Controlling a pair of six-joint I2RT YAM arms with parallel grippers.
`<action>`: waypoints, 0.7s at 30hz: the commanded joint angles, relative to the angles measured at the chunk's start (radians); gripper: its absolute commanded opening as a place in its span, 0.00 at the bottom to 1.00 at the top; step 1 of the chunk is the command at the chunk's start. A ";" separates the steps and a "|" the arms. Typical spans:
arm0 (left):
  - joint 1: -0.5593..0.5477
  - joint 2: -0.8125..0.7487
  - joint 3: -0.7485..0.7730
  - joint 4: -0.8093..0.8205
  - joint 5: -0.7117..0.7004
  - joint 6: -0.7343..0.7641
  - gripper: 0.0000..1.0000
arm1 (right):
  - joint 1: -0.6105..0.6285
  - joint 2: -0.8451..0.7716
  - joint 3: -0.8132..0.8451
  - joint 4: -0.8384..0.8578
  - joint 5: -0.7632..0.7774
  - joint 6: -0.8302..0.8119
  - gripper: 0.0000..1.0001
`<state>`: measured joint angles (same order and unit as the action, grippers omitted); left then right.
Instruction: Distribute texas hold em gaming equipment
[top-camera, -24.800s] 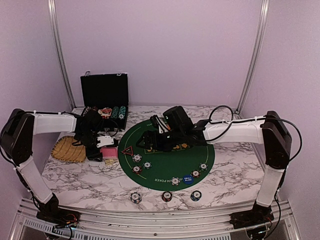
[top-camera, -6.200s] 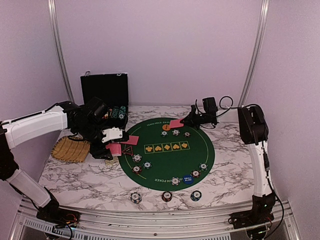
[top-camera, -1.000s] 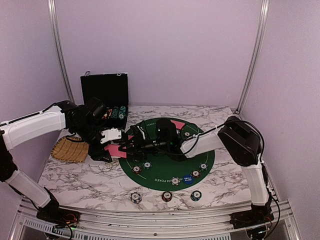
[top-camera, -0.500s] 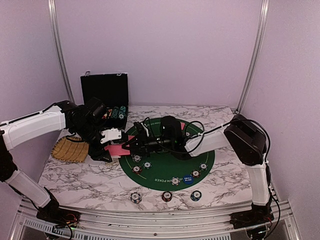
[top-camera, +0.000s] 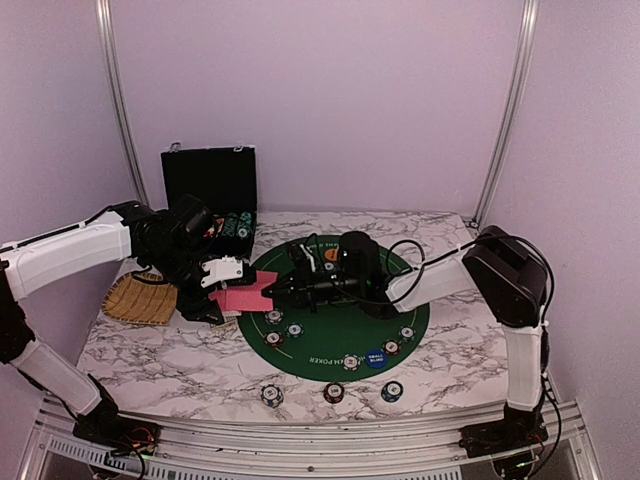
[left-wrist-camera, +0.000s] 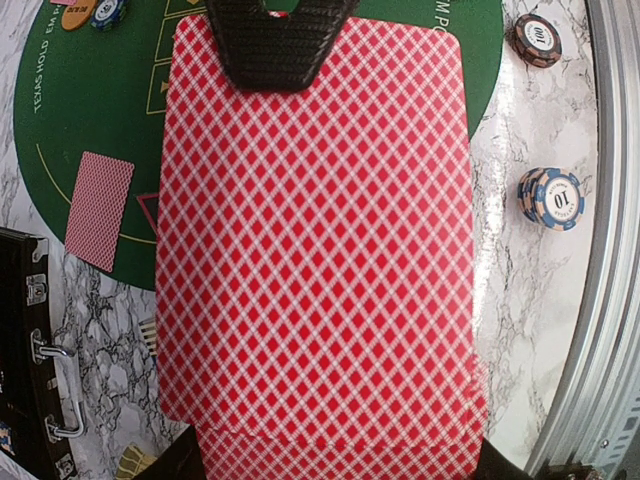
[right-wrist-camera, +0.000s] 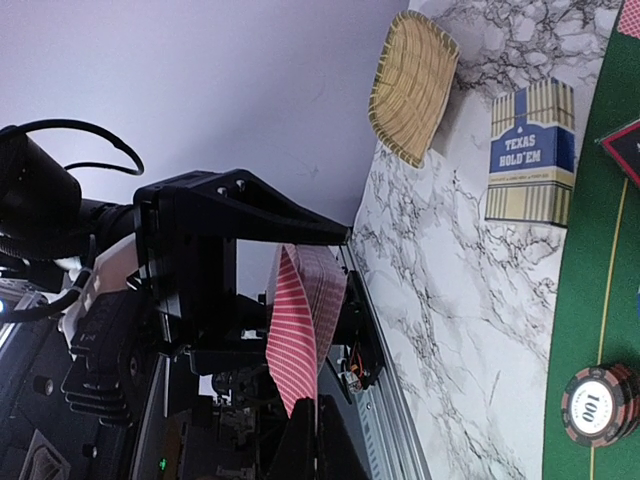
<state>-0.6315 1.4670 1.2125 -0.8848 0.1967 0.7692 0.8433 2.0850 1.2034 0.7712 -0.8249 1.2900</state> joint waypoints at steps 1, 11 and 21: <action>-0.001 -0.018 0.019 -0.006 -0.003 0.004 0.19 | -0.009 -0.040 -0.017 0.085 -0.010 0.027 0.00; 0.000 -0.023 0.012 -0.007 -0.010 0.005 0.19 | -0.116 -0.180 -0.238 0.070 -0.047 0.001 0.00; -0.001 -0.025 0.018 -0.015 -0.003 0.003 0.19 | -0.289 -0.312 -0.341 -0.429 -0.071 -0.342 0.00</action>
<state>-0.6315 1.4670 1.2125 -0.8852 0.1829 0.7692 0.5961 1.7992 0.8646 0.6022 -0.8783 1.1324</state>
